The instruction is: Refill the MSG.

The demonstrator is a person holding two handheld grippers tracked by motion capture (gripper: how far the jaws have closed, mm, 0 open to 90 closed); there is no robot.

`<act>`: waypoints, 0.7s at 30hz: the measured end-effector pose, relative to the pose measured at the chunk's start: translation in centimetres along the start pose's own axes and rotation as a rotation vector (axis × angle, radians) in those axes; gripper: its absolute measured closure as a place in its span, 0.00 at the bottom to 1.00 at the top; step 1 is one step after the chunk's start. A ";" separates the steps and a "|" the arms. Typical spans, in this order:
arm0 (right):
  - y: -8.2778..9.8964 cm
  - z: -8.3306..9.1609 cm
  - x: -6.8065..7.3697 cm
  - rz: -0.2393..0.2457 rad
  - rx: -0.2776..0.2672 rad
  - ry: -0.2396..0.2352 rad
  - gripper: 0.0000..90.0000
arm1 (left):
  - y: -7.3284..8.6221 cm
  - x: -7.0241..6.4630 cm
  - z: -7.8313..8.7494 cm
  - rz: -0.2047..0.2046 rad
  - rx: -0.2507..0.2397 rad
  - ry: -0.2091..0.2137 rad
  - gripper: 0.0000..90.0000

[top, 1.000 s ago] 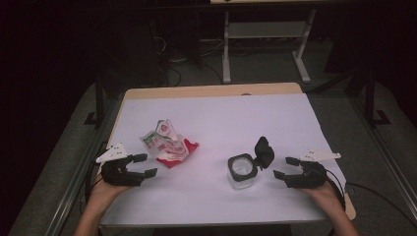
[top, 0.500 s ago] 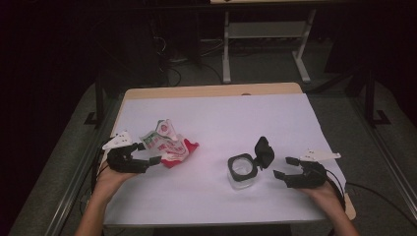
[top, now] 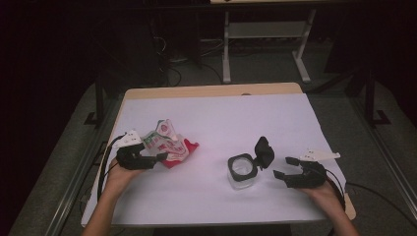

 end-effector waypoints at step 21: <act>0.0 -0.1 0.0 0.006 0.004 0.005 0.26 | -0.6 -0.1 -0.4 0.010 -0.049 -0.016 0.71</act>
Point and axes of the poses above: each handheld gripper's, and its own axes: z roughly backward along the jaws, y roughly out of its underside, x roughly to its left, the point moved 4 cm from there along -z, roughly forward along the jaws, and after that the axes turned 5 degrees about -z, right-handed, at the moved point
